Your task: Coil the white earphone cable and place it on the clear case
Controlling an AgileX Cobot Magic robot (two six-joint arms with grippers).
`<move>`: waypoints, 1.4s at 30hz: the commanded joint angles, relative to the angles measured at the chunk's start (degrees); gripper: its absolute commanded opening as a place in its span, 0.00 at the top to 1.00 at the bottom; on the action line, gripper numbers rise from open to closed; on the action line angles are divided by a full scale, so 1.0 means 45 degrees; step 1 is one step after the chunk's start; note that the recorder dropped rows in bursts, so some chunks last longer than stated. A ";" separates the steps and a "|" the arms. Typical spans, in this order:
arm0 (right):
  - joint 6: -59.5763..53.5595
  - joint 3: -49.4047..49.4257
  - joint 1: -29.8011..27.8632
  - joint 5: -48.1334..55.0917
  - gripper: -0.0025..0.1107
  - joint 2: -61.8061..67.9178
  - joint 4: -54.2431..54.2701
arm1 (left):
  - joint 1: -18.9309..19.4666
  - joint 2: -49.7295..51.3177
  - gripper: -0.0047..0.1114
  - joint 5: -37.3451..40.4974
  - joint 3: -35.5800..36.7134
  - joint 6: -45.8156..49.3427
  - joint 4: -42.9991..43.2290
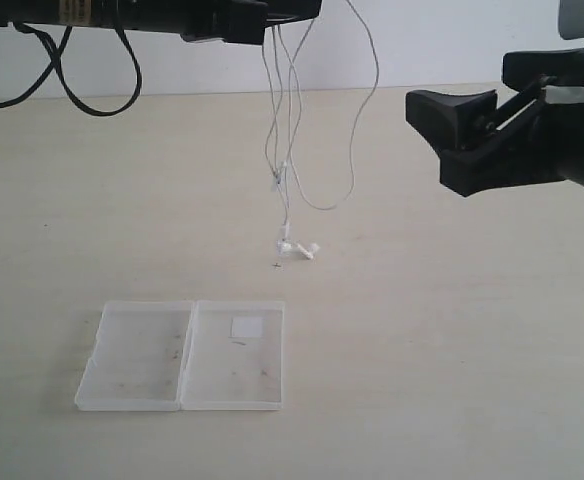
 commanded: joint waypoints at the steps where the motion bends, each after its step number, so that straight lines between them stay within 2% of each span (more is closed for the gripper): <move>1: 0.0040 -0.0749 0.0012 -0.0265 0.22 0.0823 -0.0649 | 0.0009 -0.0097 0.96 0.0018 -0.0076 -0.0052 -0.0302; 6: 0.0072 -0.1236 0.0012 -0.0481 0.22 0.1763 -0.0783 | 0.0009 -0.0097 0.96 0.0018 -0.0289 -0.0080 -0.0484; 9: 0.0348 -0.1532 0.0012 -0.0717 0.22 0.2247 -0.1839 | 0.0009 -0.0097 0.96 0.0084 -0.0314 -0.0080 -0.0484; 13: 0.2257 -0.1798 0.0462 -0.0810 0.22 0.2633 -0.4624 | 0.0009 -0.0097 0.96 0.0109 -0.0314 -0.0167 -0.0325; 16: 0.2438 -0.1798 0.0823 -0.1355 0.22 0.2855 -0.4684 | 0.0009 -0.0097 0.96 0.0227 -0.0314 -0.0155 -0.0325; 20: 0.2824 -0.1798 0.0826 -0.1662 0.22 0.2982 -0.4415 | 0.0009 -0.0097 0.96 0.0288 -0.0314 -0.0155 -0.0325; 29: 0.4061 -0.1798 0.0826 -0.1957 0.22 0.3007 -0.0694 | 0.0009 -0.0097 0.96 0.0334 -0.0314 -0.0155 -0.0325; 35: 0.4034 -0.1798 0.0826 -0.1957 0.22 0.3007 -0.0164 | 0.0009 -0.0097 0.96 0.0334 -0.0314 -0.0155 -0.0325; 40: 0.4074 -0.1798 0.0826 -0.1489 0.22 0.3123 -0.4096 | 0.0009 -0.0097 0.96 0.0331 -0.0314 -0.0026 -0.0325; 42: 0.4074 -0.1798 0.0826 -0.1285 0.22 0.3211 -0.4390 | 0.0009 -0.0097 0.96 0.0362 -0.0314 -0.0023 -0.0325</move>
